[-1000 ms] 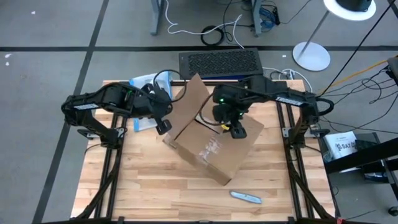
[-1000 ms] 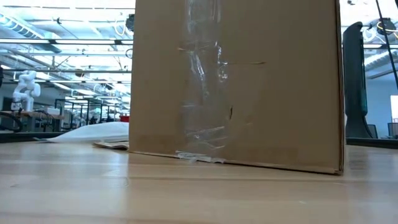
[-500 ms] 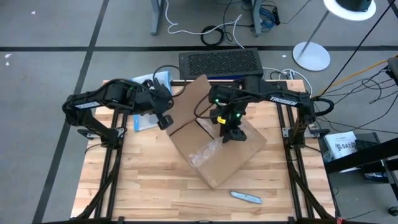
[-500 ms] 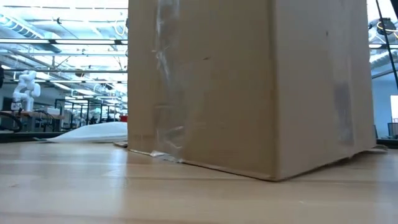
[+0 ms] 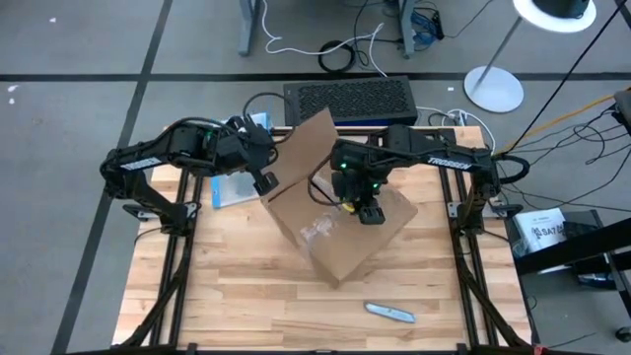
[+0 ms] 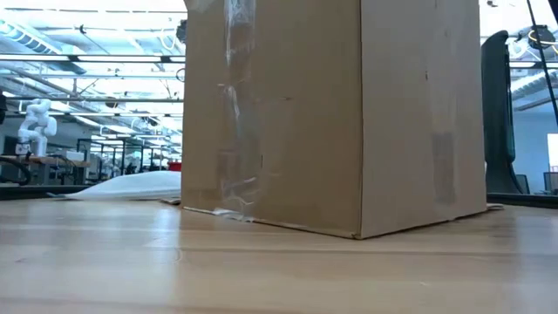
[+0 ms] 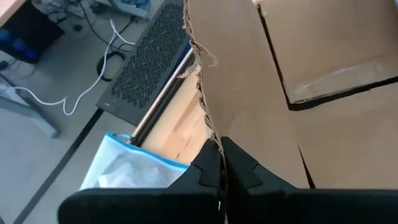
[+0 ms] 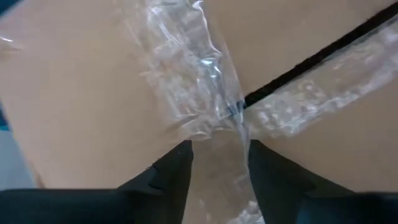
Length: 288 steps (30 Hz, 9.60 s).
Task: Unpack boxes
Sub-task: Break down box until it is fully flat
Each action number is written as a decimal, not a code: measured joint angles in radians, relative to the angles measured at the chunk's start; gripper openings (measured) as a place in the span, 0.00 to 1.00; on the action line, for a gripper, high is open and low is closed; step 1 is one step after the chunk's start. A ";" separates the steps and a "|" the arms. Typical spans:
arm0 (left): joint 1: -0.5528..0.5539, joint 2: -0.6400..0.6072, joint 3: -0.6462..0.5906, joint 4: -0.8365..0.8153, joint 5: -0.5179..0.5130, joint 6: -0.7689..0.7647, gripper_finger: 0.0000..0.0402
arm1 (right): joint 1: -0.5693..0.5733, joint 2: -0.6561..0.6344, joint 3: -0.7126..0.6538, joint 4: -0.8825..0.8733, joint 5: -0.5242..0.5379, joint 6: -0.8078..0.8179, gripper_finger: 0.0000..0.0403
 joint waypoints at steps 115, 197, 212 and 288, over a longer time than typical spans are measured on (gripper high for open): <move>0.275 0.397 0.338 -0.161 0.879 0.104 0.22 | 0.351 -0.747 -0.971 0.815 0.587 1.273 0.35; -0.008 0.529 0.357 -0.049 1.309 0.320 0.01 | 0.093 -0.771 -0.970 1.035 0.630 1.119 0.34; -0.037 0.476 0.357 -0.073 1.283 0.360 0.01 | 0.064 -0.827 -0.970 1.080 0.618 1.111 0.34; -0.317 0.344 0.362 -0.161 0.658 0.525 0.00 | 0.057 -0.289 -0.713 1.338 0.095 0.954 0.30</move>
